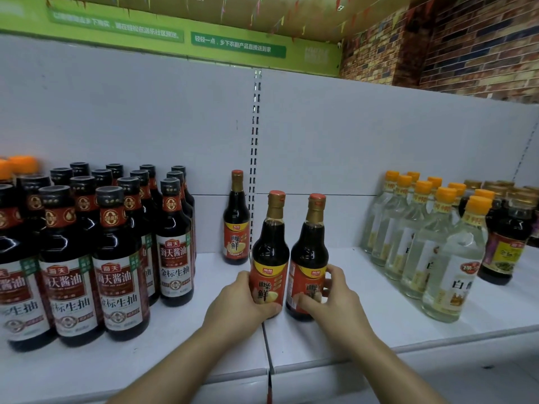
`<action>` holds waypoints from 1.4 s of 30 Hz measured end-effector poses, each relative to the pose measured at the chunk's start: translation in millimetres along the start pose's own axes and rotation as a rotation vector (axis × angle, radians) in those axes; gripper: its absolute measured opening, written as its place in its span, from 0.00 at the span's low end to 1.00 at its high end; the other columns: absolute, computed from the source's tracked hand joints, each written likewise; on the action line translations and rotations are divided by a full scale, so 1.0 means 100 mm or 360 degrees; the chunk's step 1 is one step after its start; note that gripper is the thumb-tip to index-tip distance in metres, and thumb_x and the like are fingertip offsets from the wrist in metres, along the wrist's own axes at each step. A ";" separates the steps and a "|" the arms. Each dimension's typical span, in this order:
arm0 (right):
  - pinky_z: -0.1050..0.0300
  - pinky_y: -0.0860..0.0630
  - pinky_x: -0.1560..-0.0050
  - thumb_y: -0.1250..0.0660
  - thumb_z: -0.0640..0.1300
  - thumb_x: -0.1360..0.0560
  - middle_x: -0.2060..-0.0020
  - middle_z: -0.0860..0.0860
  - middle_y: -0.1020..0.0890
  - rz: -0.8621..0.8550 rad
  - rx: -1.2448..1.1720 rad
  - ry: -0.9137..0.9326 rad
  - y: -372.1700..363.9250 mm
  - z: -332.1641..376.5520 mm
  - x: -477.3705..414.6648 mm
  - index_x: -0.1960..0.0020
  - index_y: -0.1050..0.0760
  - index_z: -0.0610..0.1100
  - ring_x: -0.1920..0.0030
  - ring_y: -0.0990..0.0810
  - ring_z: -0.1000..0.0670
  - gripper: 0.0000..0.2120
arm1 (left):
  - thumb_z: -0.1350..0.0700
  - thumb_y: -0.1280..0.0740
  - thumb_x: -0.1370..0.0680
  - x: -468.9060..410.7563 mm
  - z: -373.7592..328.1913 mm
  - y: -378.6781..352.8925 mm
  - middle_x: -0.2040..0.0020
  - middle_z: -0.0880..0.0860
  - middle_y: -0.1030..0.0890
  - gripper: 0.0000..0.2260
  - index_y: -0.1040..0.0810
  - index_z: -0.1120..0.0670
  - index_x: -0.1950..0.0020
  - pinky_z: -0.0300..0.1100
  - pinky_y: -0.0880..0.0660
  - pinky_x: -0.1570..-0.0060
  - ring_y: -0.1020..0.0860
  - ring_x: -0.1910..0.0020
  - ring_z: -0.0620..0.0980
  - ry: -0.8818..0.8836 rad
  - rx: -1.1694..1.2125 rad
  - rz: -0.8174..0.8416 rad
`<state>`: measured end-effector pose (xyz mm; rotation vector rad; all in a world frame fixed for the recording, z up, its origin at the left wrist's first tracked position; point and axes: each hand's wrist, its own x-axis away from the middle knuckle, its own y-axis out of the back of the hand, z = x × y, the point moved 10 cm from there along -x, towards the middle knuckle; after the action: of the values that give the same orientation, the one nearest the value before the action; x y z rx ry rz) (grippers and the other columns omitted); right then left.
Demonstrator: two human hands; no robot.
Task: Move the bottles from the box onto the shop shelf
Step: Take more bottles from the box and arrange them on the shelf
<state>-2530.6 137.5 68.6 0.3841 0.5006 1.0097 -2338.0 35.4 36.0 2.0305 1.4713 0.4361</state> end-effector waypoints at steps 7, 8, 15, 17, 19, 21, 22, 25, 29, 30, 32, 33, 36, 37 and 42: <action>0.56 0.23 0.45 0.23 0.51 0.27 0.45 0.60 0.22 0.0009 -0.0026 -0.0019 -0.06 -0.07 -0.16 0.26 0.38 0.55 0.48 0.20 0.59 0.36 | 0.32 0.25 0.37 -0.14 -0.01 0.00 0.45 0.39 0.19 0.32 0.30 0.42 0.39 0.49 0.21 0.43 0.19 0.47 0.44 -0.0004 -0.0146 -0.0056; 0.55 0.22 0.44 0.23 0.51 0.27 0.45 0.60 0.22 0.0011 -0.0021 -0.0021 -0.07 -0.07 -0.19 0.26 0.38 0.55 0.47 0.20 0.58 0.36 | 0.32 0.25 0.36 -0.16 -0.01 0.00 0.44 0.39 0.19 0.32 0.30 0.42 0.39 0.49 0.21 0.43 0.19 0.47 0.45 -0.0005 -0.0155 -0.0066; 0.52 0.22 0.40 0.23 0.50 0.26 0.47 0.61 0.23 0.0032 0.0016 -0.0018 -0.14 -0.10 -0.39 0.24 0.40 0.52 0.45 0.19 0.52 0.37 | 0.32 0.26 0.35 -0.35 0.00 0.01 0.44 0.42 0.18 0.29 0.31 0.44 0.42 0.51 0.21 0.43 0.18 0.47 0.49 0.0021 -0.0195 -0.0164; 0.51 0.22 0.40 0.23 0.50 0.26 0.46 0.59 0.23 0.0026 0.0024 -0.0021 -0.15 -0.11 -0.45 0.24 0.40 0.51 0.45 0.19 0.51 0.37 | 0.32 0.26 0.35 -0.40 -0.01 0.00 0.43 0.43 0.18 0.29 0.31 0.45 0.42 0.52 0.21 0.43 0.18 0.46 0.50 0.0028 -0.0199 -0.0181; 0.51 0.22 0.40 0.24 0.49 0.26 0.46 0.58 0.23 0.0028 0.0025 -0.0027 -0.17 -0.11 -0.51 0.24 0.40 0.50 0.45 0.20 0.51 0.37 | 0.32 0.26 0.34 -0.46 0.00 0.00 0.42 0.43 0.19 0.30 0.31 0.45 0.40 0.52 0.22 0.41 0.19 0.44 0.51 0.0038 -0.0202 -0.0189; 0.52 0.22 0.40 0.23 0.49 0.26 0.46 0.59 0.24 0.0030 0.0025 -0.0032 -0.19 -0.13 -0.58 0.23 0.40 0.50 0.45 0.20 0.51 0.37 | 0.32 0.26 0.34 -0.52 0.00 -0.01 0.41 0.43 0.19 0.31 0.31 0.44 0.39 0.52 0.22 0.41 0.19 0.43 0.52 0.0064 -0.0190 -0.0192; 0.51 0.22 0.40 0.23 0.49 0.26 0.46 0.59 0.24 0.0027 0.0026 -0.0036 -0.19 -0.13 -0.61 0.23 0.40 0.50 0.45 0.20 0.51 0.38 | 0.32 0.26 0.34 -0.55 0.01 -0.02 0.41 0.43 0.18 0.31 0.31 0.44 0.39 0.52 0.22 0.41 0.19 0.43 0.52 0.0077 -0.0178 -0.0199; 0.51 0.22 0.40 0.24 0.49 0.26 0.45 0.58 0.24 0.0024 0.0035 -0.0042 -0.22 -0.14 -0.70 0.23 0.41 0.50 0.44 0.19 0.50 0.37 | 0.32 0.26 0.34 -0.64 0.01 -0.04 0.42 0.43 0.18 0.29 0.31 0.43 0.40 0.52 0.22 0.41 0.19 0.43 0.53 0.0096 -0.0145 -0.0216; 0.52 0.22 0.42 0.23 0.50 0.26 0.46 0.59 0.22 0.0028 0.0030 -0.0028 -0.26 -0.14 -0.83 0.24 0.40 0.50 0.44 0.19 0.51 0.37 | 0.34 0.26 0.31 -0.75 -0.01 -0.05 0.48 0.40 0.21 0.26 0.31 0.44 0.41 0.51 0.23 0.41 0.19 0.44 0.52 0.0068 -0.0141 -0.0252; 0.51 0.21 0.41 0.24 0.50 0.26 0.45 0.59 0.22 0.0027 0.0033 -0.0025 -0.28 -0.15 -0.86 0.24 0.40 0.51 0.44 0.19 0.51 0.37 | 0.34 0.26 0.31 -0.78 -0.01 -0.05 0.50 0.40 0.22 0.26 0.31 0.45 0.42 0.50 0.23 0.41 0.19 0.44 0.51 0.0051 -0.0149 -0.0269; 0.49 0.21 0.40 0.24 0.51 0.26 0.44 0.57 0.21 0.0028 0.0052 -0.0013 -0.29 -0.15 -0.93 0.25 0.40 0.51 0.44 0.19 0.51 0.37 | 0.32 0.26 0.33 -0.82 -0.01 -0.03 0.48 0.42 0.20 0.27 0.29 0.45 0.42 0.51 0.22 0.43 0.19 0.45 0.51 0.0022 -0.0167 -0.0331; 0.48 0.21 0.40 0.24 0.51 0.26 0.44 0.57 0.21 0.0030 0.0057 -0.0009 -0.30 -0.15 -0.96 0.25 0.40 0.51 0.44 0.19 0.51 0.37 | 0.31 0.27 0.33 -0.84 -0.01 -0.02 0.46 0.43 0.20 0.28 0.28 0.45 0.42 0.51 0.22 0.43 0.20 0.44 0.51 0.0015 -0.0179 -0.0364; 0.50 0.21 0.40 0.24 0.50 0.26 0.43 0.56 0.21 0.0032 0.0057 -0.0006 -0.32 -0.16 -1.06 0.25 0.40 0.50 0.43 0.19 0.51 0.37 | 0.29 0.29 0.34 -0.90 -0.02 0.01 0.42 0.46 0.21 0.30 0.27 0.45 0.40 0.52 0.23 0.42 0.24 0.40 0.51 -0.0003 -0.0253 -0.0436; 0.50 0.21 0.40 0.24 0.50 0.26 0.43 0.56 0.21 0.0028 0.0063 0.0000 -0.32 -0.16 -1.09 0.24 0.40 0.50 0.43 0.19 0.50 0.36 | 0.29 0.29 0.34 -0.92 -0.04 0.02 0.41 0.46 0.22 0.30 0.27 0.46 0.41 0.53 0.23 0.42 0.24 0.39 0.51 -0.0016 -0.0277 -0.0450; 0.52 0.22 0.41 0.25 0.49 0.24 0.40 0.54 0.21 0.0011 0.0096 0.0031 -0.36 -0.16 -1.20 0.24 0.40 0.49 0.42 0.20 0.50 0.35 | 0.29 0.29 0.31 -1.00 -0.06 0.02 0.40 0.50 0.24 0.26 0.31 0.47 0.47 0.53 0.23 0.41 0.24 0.39 0.53 0.0002 -0.0430 -0.0451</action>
<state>-2566.7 16.1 62.7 0.4305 0.5488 1.0076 -2373.8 -57.3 49.3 1.5858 1.5780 0.4878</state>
